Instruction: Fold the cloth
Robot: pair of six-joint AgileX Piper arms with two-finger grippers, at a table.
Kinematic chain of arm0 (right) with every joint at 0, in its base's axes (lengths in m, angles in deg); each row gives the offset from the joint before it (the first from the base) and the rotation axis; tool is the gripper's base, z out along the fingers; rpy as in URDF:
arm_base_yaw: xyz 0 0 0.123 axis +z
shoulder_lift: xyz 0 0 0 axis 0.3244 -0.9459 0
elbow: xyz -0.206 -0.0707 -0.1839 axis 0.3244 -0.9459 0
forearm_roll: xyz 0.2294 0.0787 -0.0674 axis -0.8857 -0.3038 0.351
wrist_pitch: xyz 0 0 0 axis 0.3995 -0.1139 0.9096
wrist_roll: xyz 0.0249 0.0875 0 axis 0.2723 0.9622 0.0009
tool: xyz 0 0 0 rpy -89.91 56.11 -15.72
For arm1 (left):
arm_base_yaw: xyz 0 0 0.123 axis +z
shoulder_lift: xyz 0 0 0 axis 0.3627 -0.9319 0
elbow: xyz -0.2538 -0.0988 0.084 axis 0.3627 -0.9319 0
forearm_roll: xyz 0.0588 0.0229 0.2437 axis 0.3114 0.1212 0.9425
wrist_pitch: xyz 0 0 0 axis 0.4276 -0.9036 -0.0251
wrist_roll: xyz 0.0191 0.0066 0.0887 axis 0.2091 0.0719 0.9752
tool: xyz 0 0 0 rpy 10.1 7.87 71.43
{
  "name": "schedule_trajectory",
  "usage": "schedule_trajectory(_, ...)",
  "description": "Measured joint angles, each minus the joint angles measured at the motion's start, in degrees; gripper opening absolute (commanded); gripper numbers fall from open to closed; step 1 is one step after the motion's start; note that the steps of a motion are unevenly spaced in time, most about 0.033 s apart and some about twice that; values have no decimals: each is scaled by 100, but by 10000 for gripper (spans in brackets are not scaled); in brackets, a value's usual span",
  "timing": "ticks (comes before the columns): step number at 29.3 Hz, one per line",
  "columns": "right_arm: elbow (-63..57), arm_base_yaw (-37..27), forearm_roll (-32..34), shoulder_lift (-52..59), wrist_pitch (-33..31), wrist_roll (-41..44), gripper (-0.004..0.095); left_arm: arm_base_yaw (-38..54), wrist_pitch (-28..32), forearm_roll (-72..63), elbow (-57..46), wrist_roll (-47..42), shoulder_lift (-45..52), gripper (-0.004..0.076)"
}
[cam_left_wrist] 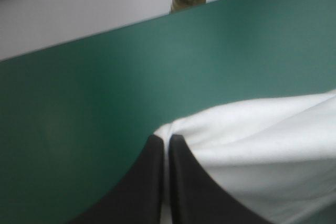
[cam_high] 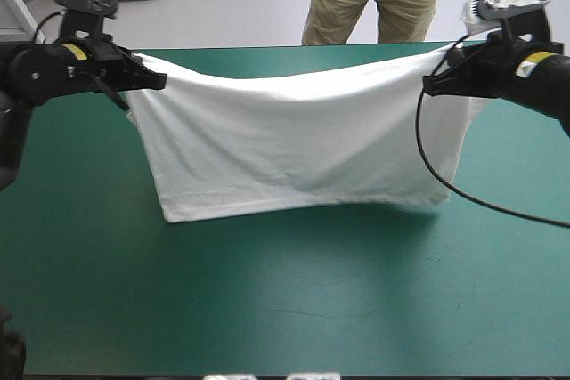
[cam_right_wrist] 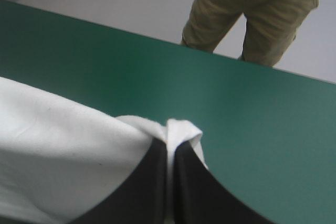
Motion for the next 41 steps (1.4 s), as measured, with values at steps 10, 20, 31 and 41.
schedule_trajectory(10, 134, 0, -75, 1234, -1064, -67, -17, 0, -444, 0, 41, 13, 1593, -9)
schedule_trajectory(20, 134, 0, -71, 327, -775, -67, -17, 0, -305, -5, -268, 13, 703, -9)
schedule_trajectory(31, 343, 0, -71, -1176, 2114, -172, -17, 0, 2817, 10, -313, 13, -366, -9)
schedule_trajectory(41, 184, 0, -71, -1860, 4288, -474, -17, 0, 5382, 28, -674, 65, -969, -9)
